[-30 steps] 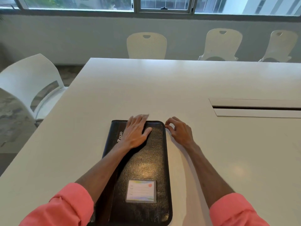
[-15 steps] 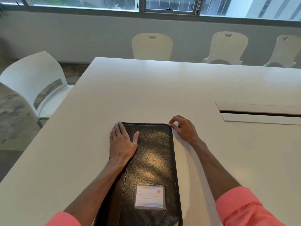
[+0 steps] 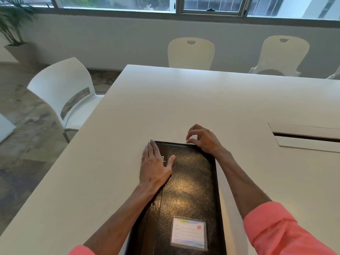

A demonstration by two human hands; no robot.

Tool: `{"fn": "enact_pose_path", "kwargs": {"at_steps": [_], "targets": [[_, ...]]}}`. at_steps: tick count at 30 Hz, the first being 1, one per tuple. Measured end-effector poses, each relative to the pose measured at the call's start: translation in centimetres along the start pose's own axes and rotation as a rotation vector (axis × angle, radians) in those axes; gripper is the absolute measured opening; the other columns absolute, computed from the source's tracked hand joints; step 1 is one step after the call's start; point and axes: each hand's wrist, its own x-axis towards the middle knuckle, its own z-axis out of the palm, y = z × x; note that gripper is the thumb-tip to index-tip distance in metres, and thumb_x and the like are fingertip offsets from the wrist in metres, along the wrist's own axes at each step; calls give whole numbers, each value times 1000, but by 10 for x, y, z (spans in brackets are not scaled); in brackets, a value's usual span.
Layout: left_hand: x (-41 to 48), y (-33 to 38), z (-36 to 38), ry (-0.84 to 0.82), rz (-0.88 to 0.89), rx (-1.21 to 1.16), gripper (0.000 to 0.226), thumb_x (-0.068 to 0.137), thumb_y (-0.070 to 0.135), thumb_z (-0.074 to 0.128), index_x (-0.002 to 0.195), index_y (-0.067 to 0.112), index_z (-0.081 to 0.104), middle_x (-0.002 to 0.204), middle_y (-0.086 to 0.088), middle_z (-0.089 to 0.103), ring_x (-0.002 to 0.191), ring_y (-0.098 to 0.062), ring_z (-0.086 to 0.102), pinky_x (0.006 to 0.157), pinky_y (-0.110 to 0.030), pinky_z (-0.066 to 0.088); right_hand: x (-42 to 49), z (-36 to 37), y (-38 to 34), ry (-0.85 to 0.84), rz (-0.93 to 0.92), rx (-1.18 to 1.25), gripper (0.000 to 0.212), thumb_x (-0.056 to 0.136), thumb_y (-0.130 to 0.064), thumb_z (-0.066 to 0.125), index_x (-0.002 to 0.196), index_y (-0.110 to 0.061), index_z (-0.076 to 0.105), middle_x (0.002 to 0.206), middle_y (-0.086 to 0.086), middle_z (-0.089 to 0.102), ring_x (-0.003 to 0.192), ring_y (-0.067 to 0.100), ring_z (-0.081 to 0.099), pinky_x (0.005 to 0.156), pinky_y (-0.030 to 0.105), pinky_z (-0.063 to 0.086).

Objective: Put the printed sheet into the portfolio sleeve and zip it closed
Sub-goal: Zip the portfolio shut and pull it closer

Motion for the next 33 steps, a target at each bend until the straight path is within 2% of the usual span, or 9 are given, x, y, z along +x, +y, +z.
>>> {"fn": "enact_pose_path", "kwargs": {"at_steps": [3, 6, 10, 16, 21, 25, 28, 33], "targets": [[0, -7, -3, 8, 14, -28, 113, 100, 84, 28, 171, 7, -15, 182, -15, 1, 169, -27, 8, 134, -35, 1, 10, 12, -12, 14, -20, -33, 15, 101, -41, 76, 103, -26, 78, 117, -14, 72, 86, 15, 66, 83, 39, 57], [0, -13, -4, 1, 21, -74, 114, 100, 84, 31, 171, 10, -17, 183, -12, 2, 169, -25, 9, 134, -34, 0, 19, 23, -23, 18, -28, -63, 15, 103, -43, 72, 105, -29, 76, 116, -16, 72, 88, 8, 60, 81, 35, 52], [-1, -14, -4, 3, 28, -123, 113, 101, 83, 32, 170, 12, -22, 183, -12, 1, 170, -23, 7, 136, -35, 0, 27, 33, -36, 30, -30, -81, 14, 105, -45, 69, 106, -32, 75, 116, -16, 71, 94, 10, 65, 85, 38, 56], [-1, -14, -9, 44, 36, -222, 120, 100, 76, 46, 164, 19, -37, 180, -16, 19, 168, -24, 17, 138, -39, 5, 34, 46, -52, 44, -24, -68, 16, 105, -46, 67, 106, -31, 75, 117, -17, 71, 104, 15, 70, 89, 41, 57], [-2, -12, -11, 63, 9, -319, 127, 98, 71, 58, 161, 25, -43, 178, -21, 23, 167, -31, 21, 136, -36, 3, 42, 51, -64, 30, -44, -61, 15, 105, -43, 67, 106, -31, 74, 117, -16, 72, 105, 15, 70, 90, 42, 58], [-1, -13, -10, 62, 11, -337, 127, 99, 67, 60, 160, 24, -43, 178, -21, 22, 167, -30, 20, 136, -35, 3, 50, 58, -73, 24, -69, -52, 14, 105, -42, 67, 108, -30, 74, 117, -16, 72, 104, 15, 70, 89, 42, 58], [-1, -13, -9, 61, 16, -331, 127, 100, 67, 59, 160, 24, -43, 179, -21, 21, 168, -29, 18, 138, -37, 4, 57, 62, -82, 10, -101, -45, 15, 106, -42, 68, 108, -29, 74, 116, -14, 73, 93, 11, 65, 86, 41, 59], [0, -15, -8, 67, 27, -295, 126, 100, 68, 57, 161, 21, -42, 178, -20, 23, 168, -26, 17, 139, -40, 7, 60, 66, -90, -5, -87, -28, 13, 105, -40, 69, 107, -28, 75, 116, -14, 73, 101, 15, 70, 88, 42, 59]]}}
